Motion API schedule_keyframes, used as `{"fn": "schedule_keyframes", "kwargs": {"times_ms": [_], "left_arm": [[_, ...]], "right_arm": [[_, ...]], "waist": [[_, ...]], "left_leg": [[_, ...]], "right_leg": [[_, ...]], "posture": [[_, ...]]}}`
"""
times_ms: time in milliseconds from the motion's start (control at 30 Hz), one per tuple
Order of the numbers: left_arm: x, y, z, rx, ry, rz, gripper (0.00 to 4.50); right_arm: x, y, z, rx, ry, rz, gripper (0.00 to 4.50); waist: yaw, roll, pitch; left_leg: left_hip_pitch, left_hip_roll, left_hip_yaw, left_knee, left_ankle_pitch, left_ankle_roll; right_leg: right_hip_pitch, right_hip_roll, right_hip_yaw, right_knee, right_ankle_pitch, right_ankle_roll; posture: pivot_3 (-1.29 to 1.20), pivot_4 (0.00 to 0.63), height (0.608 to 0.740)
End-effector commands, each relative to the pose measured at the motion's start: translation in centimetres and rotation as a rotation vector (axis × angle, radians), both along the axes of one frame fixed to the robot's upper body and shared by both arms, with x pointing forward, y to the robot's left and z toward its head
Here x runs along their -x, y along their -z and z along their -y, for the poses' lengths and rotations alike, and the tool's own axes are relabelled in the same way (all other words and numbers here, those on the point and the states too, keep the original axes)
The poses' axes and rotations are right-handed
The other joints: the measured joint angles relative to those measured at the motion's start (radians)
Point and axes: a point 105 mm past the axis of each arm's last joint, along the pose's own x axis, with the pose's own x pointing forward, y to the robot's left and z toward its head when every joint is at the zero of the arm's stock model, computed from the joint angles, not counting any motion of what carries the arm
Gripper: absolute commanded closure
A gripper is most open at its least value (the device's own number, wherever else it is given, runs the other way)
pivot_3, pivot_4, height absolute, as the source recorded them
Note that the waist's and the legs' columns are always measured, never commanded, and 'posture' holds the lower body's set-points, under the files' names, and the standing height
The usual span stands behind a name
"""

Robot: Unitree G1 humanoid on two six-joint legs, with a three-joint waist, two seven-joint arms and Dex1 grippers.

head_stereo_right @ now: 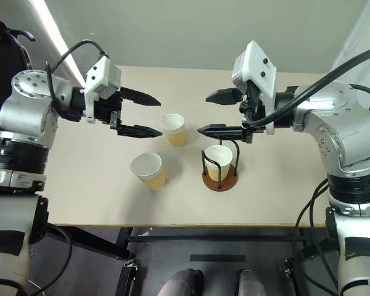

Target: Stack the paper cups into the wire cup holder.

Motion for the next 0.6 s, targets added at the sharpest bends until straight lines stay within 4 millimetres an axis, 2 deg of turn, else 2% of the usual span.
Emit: {"fn": "schedule_keyframes", "kwargs": {"times_ms": [33, 167, 333, 500, 600], "left_arm": [[-1.4, -1.4, -0.4, -0.059, -0.061, 0.167, 0.0], [-2.0, -1.2, 0.5, -0.1, -0.032, 0.228, 0.0], [-2.8, 0.9, 1.1, -0.241, -0.006, 0.279, 0.0], [-3.9, 2.8, 0.9, -0.372, -0.01, 0.315, 0.0], [-4.8, 3.2, 0.7, -0.427, -0.046, 0.354, 0.0]], "right_arm": [[0.8, -1.6, 0.6, -0.028, 0.013, 0.066, 0.97], [1.1, -1.7, 0.9, -0.036, 0.016, 0.066, 0.97], [1.9, -2.7, 0.9, -0.086, -0.006, 0.074, 0.97], [2.3, -3.9, 1.3, -0.159, -0.015, 0.076, 0.97], [2.6, -4.3, 1.6, -0.18, -0.022, 0.068, 0.97]], "waist": [[0.0, 0.0, 0.0], [0.001, 0.0, 0.0], [0.001, 0.0, 0.0], [0.002, 0.0, 0.0], [0.002, 0.0, 0.0]], "left_leg": [[0.0, 0.0, 0.0, 0.0, 0.0, 0.0], [-0.001, 0.0, 0.0, 0.0, 0.0, 0.0], [-0.002, 0.0, 0.0, 0.0, 0.0, 0.0], [-0.002, 0.0, 0.0, 0.0, 0.0, 0.0], [-0.002, 0.0, 0.0, 0.001, 0.0, 0.0]], "right_leg": [[0.0, 0.0, 0.0, 0.0, 0.0, 0.0], [-0.001, 0.0, 0.0, 0.0, 0.0, 0.0], [-0.002, 0.0, 0.0, 0.0, 0.002, 0.004], [-0.002, 0.0, 0.0, 0.0, 0.004, 0.007], [-0.002, 0.0, 0.0, 0.0, 0.004, 0.007]], "posture": [[0.0, 0.15, 0.74], [0.0, 0.15, 0.74], [0.0, 0.15, 0.74], [0.0, 0.15, 0.74], [0.0, 0.15, 0.74]]}}
